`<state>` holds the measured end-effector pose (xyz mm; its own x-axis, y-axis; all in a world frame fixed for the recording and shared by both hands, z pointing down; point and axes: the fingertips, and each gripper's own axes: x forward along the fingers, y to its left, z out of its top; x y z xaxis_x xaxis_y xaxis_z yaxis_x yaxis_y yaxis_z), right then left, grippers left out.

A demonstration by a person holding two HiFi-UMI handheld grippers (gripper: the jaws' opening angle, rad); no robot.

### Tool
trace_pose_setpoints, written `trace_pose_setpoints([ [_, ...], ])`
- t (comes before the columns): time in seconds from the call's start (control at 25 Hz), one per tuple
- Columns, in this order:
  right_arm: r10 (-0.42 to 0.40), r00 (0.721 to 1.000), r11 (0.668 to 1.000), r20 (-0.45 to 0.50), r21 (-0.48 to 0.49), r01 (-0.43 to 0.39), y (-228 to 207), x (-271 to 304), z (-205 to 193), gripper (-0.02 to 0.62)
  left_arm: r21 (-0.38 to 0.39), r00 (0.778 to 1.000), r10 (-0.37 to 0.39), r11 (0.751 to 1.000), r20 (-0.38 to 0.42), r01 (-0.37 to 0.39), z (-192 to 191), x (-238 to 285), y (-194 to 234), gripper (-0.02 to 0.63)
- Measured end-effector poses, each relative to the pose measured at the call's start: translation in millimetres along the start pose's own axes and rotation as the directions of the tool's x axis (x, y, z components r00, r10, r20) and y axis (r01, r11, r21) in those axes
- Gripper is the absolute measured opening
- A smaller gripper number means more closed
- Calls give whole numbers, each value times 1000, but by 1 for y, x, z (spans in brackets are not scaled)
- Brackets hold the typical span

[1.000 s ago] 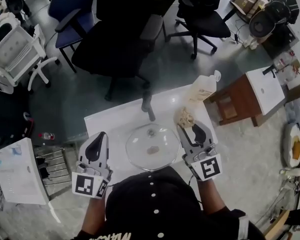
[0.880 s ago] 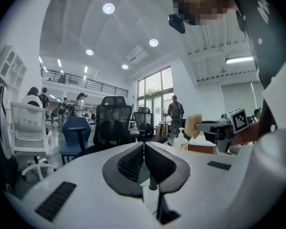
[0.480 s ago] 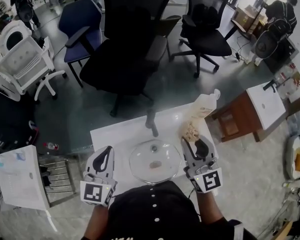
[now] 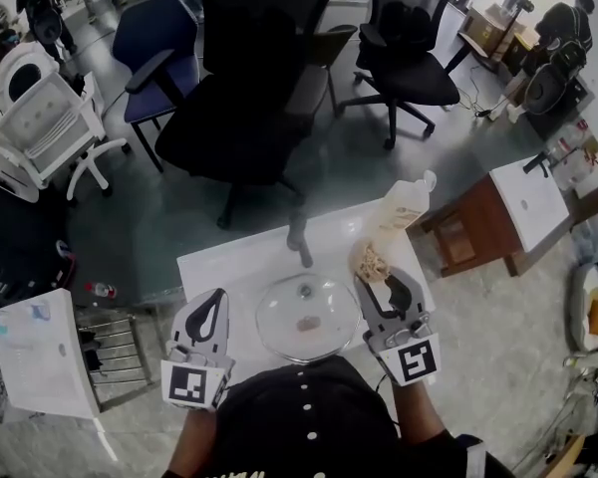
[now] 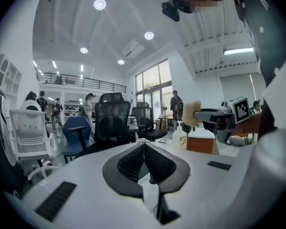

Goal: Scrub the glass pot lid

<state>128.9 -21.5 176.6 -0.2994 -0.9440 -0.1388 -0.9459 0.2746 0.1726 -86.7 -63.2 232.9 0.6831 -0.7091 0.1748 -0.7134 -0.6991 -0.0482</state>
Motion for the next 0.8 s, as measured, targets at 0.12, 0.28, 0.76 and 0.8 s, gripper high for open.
trace_pose_setpoints([
  [0.12,7,1000,1000,-4,-2,-7,-1,0,-1,135,-32,1000,1,999,22,0,6,3,-2,26],
  [0.28,16,1000,1000,-4,6,-16,-1,2,-1,135,-7,1000,-17,1000,7,17,2,3,-3,26],
  [0.76,35,999,999,5,-10,-35,5,3,4,135,-29,1000,-20,999,13,20,-1,1,-6,26],
  [0.8,37,999,999,5,-11,-36,5,4,4,135,-21,1000,-19,1000,8,20,-3,0,-5,26],
])
